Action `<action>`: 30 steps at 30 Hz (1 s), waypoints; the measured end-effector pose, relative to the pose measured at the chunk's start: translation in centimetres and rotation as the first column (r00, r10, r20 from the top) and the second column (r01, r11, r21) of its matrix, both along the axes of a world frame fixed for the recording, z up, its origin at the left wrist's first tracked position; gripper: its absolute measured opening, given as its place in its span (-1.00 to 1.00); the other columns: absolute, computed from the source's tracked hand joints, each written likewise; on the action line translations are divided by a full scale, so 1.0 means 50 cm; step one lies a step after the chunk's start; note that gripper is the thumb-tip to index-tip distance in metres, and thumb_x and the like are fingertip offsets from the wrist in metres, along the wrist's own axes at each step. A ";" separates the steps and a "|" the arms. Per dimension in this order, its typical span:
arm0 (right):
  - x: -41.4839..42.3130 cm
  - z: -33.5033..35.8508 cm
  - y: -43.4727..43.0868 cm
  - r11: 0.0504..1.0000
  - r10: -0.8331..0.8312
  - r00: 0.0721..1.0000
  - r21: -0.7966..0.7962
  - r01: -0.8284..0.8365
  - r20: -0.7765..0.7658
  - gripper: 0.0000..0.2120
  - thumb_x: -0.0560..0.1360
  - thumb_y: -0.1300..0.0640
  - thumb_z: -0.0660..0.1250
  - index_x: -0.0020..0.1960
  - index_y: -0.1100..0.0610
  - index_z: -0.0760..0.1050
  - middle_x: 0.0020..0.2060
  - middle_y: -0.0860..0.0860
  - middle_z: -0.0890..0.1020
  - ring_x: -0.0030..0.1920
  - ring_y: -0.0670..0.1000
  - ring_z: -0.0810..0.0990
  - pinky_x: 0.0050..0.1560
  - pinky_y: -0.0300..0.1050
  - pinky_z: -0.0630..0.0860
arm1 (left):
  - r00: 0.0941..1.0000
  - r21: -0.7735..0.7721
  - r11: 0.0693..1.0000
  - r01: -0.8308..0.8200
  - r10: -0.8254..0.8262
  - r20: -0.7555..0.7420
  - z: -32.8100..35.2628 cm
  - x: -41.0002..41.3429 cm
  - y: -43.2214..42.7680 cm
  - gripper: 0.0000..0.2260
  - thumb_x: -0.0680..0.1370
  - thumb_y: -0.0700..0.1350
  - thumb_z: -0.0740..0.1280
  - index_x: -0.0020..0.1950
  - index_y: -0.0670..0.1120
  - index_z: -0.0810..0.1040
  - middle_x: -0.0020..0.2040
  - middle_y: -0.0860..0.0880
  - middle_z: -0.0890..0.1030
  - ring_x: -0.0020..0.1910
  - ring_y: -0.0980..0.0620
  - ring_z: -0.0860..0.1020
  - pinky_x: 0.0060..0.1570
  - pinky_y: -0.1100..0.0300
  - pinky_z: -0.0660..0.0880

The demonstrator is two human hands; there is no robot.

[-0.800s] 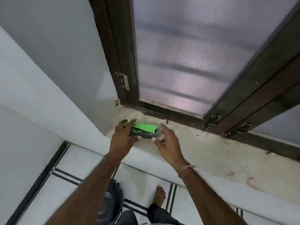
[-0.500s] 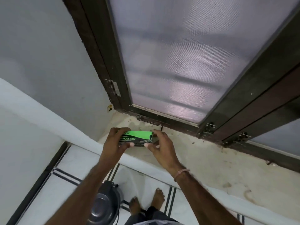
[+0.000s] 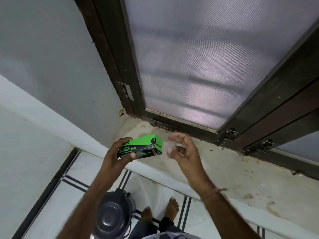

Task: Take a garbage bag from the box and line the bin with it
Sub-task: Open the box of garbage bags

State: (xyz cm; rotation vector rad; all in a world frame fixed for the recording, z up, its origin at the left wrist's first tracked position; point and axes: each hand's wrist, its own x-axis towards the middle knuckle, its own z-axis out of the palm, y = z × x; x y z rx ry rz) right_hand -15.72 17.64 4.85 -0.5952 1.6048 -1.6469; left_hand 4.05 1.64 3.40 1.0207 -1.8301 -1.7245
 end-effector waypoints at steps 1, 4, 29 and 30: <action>0.002 0.004 -0.003 0.998 -0.015 0.990 0.051 0.022 -0.137 -0.61 0.51 0.33 0.48 0.25 0.02 0.54 0.25 -0.07 0.62 0.22 -0.03 0.62 0.10 -0.21 0.62 | 1.000 -0.001 1.000 0.003 -0.003 -0.003 0.001 0.001 -0.002 -0.58 0.48 -0.09 0.49 0.33 0.03 0.58 0.24 -0.08 0.64 0.20 -0.03 0.62 0.07 0.16 0.63; 0.017 0.014 -0.006 0.993 -0.053 0.822 0.057 0.103 -0.568 -0.68 0.48 0.18 0.54 0.19 -0.01 0.58 0.16 -0.15 0.59 0.19 -0.14 0.54 0.08 -0.37 0.45 | 1.000 0.011 1.000 0.007 -0.007 -0.020 0.010 0.005 -0.005 -0.54 0.44 0.03 0.51 0.33 0.05 0.58 0.25 -0.09 0.64 0.19 -0.01 0.63 0.06 0.15 0.62; 0.147 0.099 -0.003 0.993 0.005 0.915 0.111 0.043 -0.403 -0.57 0.50 0.16 0.54 0.35 -0.04 0.63 0.03 0.02 0.51 -0.05 -0.06 0.57 -0.06 -0.27 0.51 | 0.968 -0.003 0.974 0.225 -0.224 -0.116 0.054 0.067 -0.071 -0.42 0.39 0.14 0.52 0.37 -0.01 0.57 0.20 -0.08 0.68 0.12 -0.06 0.64 0.04 0.12 0.63; 0.153 0.102 -0.001 0.994 -0.024 0.920 0.086 0.063 -0.390 -0.62 0.49 0.17 0.54 0.29 -0.03 0.65 0.04 0.04 0.53 -0.06 -0.05 0.58 -0.05 -0.24 0.52 | 0.964 -0.014 0.971 0.239 -0.239 -0.112 0.057 0.070 -0.070 -0.42 0.39 0.15 0.51 0.36 -0.01 0.57 0.19 -0.08 0.68 0.07 -0.04 0.64 0.01 0.16 0.62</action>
